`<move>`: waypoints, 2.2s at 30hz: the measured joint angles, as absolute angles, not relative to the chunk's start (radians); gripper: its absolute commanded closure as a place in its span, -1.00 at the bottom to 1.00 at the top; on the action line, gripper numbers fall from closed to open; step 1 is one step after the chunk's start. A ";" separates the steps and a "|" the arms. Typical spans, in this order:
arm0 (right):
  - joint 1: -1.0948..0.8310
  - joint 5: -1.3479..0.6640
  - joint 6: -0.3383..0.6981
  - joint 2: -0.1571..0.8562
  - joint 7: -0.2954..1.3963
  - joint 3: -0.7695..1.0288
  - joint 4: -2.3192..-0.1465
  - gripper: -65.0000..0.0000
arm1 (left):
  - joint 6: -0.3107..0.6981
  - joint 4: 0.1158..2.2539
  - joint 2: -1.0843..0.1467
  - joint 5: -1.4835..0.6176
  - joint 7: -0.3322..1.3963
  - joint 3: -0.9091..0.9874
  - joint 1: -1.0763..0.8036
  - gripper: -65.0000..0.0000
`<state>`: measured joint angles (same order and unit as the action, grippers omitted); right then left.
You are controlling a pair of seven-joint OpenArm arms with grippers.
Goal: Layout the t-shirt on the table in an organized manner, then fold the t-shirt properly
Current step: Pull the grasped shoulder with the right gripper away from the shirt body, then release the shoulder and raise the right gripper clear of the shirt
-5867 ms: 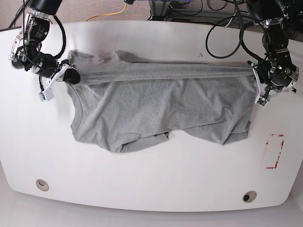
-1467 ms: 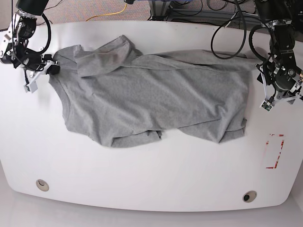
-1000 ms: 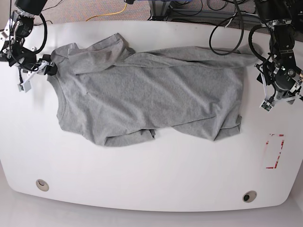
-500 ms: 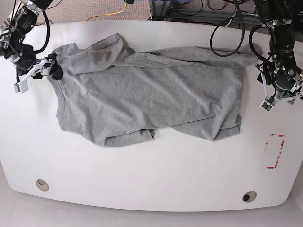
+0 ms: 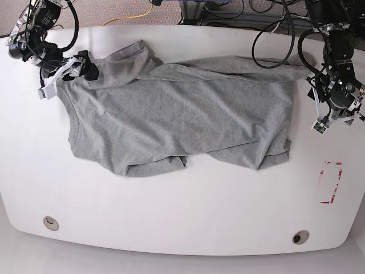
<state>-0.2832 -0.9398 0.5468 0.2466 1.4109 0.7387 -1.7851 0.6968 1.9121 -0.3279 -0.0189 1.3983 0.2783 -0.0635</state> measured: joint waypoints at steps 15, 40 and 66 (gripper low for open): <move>-0.297 -0.927 0.551 0.216 1.411 0.727 -1.733 -0.31 | 0.697 1.912 -0.327 -0.019 1.398 0.276 -0.064 -0.15; -0.293 -0.939 0.551 0.222 1.411 0.668 -1.791 1.00 | 0.697 1.912 -0.328 -0.019 1.398 0.276 -0.063 -0.15; -0.138 -1.048 0.551 0.286 1.415 0.759 -1.783 1.00 | 0.697 1.911 -0.326 -0.018 1.394 0.230 -0.064 -0.15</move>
